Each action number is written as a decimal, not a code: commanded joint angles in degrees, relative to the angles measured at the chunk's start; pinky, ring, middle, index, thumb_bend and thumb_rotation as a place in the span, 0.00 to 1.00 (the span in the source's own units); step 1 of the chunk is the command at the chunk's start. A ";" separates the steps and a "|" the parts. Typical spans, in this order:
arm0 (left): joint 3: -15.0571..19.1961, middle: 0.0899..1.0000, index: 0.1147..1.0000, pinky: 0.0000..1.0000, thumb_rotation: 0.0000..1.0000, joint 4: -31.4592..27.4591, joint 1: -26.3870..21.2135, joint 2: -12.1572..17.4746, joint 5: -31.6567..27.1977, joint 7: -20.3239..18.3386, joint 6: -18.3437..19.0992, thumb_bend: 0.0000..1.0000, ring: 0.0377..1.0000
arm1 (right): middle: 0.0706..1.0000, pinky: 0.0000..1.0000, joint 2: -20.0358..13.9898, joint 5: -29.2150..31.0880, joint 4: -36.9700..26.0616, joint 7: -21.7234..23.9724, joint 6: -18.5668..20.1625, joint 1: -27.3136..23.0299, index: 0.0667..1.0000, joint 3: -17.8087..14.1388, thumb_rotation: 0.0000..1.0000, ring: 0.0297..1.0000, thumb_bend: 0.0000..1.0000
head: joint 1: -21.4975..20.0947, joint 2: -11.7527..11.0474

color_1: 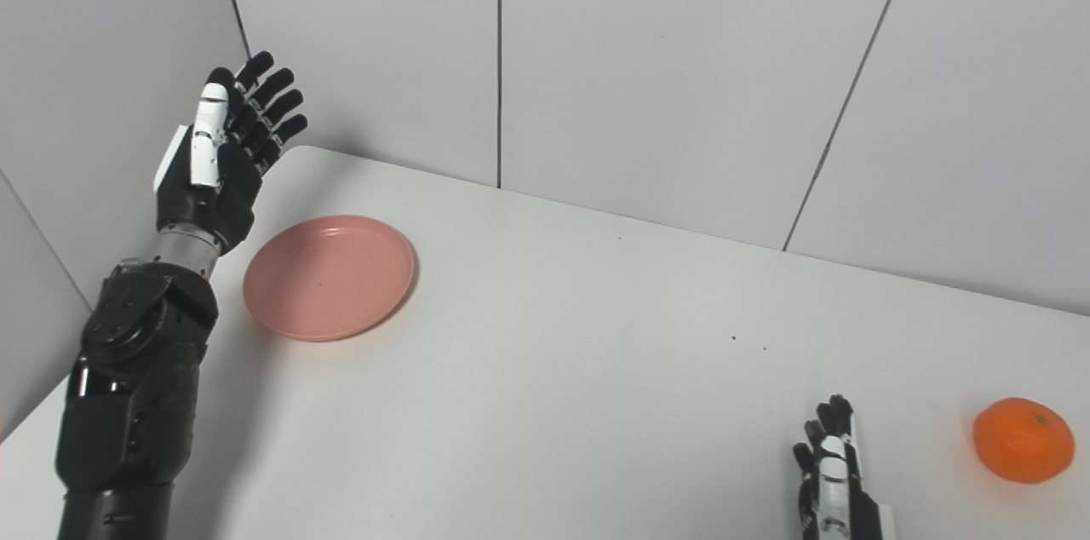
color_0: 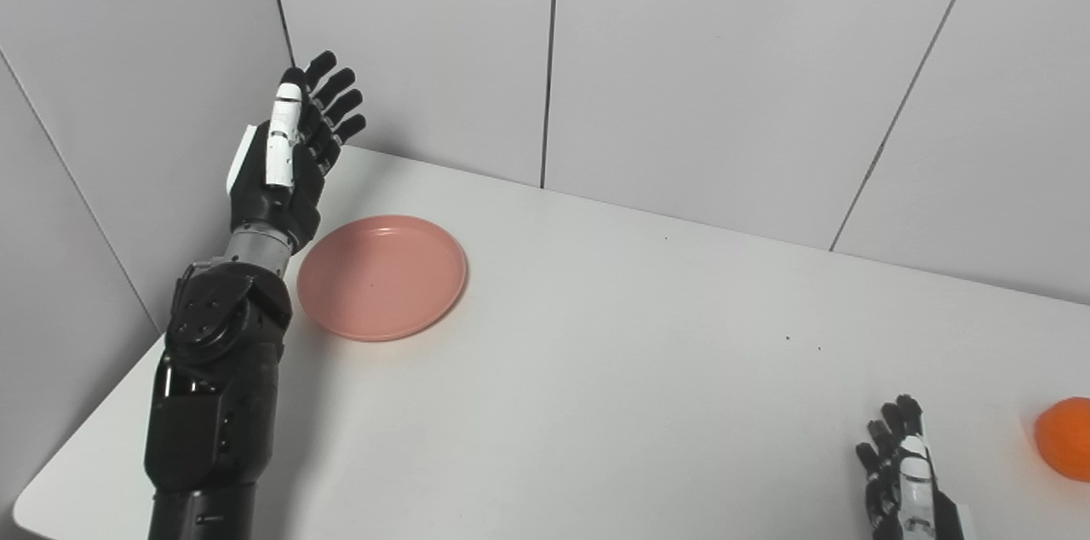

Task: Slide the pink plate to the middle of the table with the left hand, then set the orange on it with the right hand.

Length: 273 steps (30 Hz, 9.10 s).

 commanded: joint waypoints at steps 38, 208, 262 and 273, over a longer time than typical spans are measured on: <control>3.64 0.92 0.90 0.94 1.00 14.39 -0.37 4.97 -3.57 -1.82 -2.21 0.29 0.93 | 1.00 1.00 -0.33 0.91 -2.33 0.64 0.42 -0.26 1.00 -0.55 1.00 1.00 0.15 | 1.67 -0.15; -15.29 0.86 0.83 0.85 1.00 12.73 2.12 -15.42 -1.95 -3.14 3.28 0.35 0.86 | 0.99 1.00 3.08 -3.65 -4.04 -1.05 1.29 -0.31 1.00 0.41 1.00 0.98 0.21 | -6.93 5.85; -23.46 0.89 0.88 0.88 1.00 4.75 12.58 -24.96 6.54 -2.37 -0.59 0.35 0.89 | 0.98 0.97 6.40 -8.70 -6.22 -3.40 4.31 -1.26 0.98 2.39 1.00 0.96 0.23 | -18.54 11.93; -23.20 0.90 0.88 0.90 1.00 4.79 13.93 -23.22 7.03 -3.80 -2.13 0.35 0.90 | 0.91 0.90 7.18 -14.16 -7.18 -4.89 6.30 -2.44 0.92 3.48 1.00 0.90 0.26 | -27.49 11.68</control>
